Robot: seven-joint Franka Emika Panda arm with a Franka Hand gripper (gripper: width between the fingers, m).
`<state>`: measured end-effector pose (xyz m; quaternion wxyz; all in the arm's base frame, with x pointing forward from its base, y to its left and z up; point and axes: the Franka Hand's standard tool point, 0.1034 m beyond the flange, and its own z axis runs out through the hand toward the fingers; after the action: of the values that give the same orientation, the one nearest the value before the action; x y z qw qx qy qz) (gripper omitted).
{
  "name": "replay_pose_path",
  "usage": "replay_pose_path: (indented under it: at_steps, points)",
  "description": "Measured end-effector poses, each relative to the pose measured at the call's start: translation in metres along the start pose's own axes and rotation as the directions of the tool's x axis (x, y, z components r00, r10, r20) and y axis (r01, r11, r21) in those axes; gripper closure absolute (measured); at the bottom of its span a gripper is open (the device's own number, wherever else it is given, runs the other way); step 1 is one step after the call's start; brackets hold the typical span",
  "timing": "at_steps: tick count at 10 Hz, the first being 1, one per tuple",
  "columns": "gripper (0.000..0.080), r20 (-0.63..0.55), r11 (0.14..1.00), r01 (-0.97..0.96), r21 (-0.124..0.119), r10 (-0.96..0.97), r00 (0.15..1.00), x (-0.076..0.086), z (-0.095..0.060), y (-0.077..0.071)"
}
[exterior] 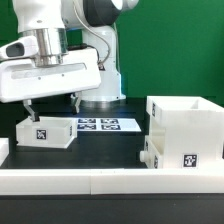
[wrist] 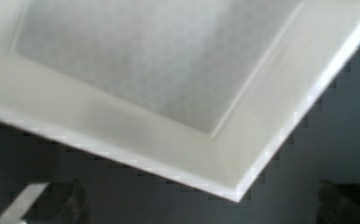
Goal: Assemble drawer
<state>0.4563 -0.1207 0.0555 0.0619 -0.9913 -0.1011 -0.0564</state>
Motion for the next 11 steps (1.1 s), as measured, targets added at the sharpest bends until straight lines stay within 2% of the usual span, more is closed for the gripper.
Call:
replay_pose_path:
  at_steps: [2,5,9,11]
  points:
    - [0.0151,-0.007,0.991,-0.133,-0.007,0.133,0.991,0.001,0.000,-0.002]
    - [0.0151,-0.019,0.926,-0.377,-0.031,0.377,0.926,-0.009,0.012,-0.017]
    - [0.0151,-0.037,0.930,-0.363,-0.058,0.361,0.932,-0.028,0.036,-0.019]
    - [0.0151,-0.036,0.934,-0.353,-0.062,0.351,0.936,-0.036,0.046,-0.017]
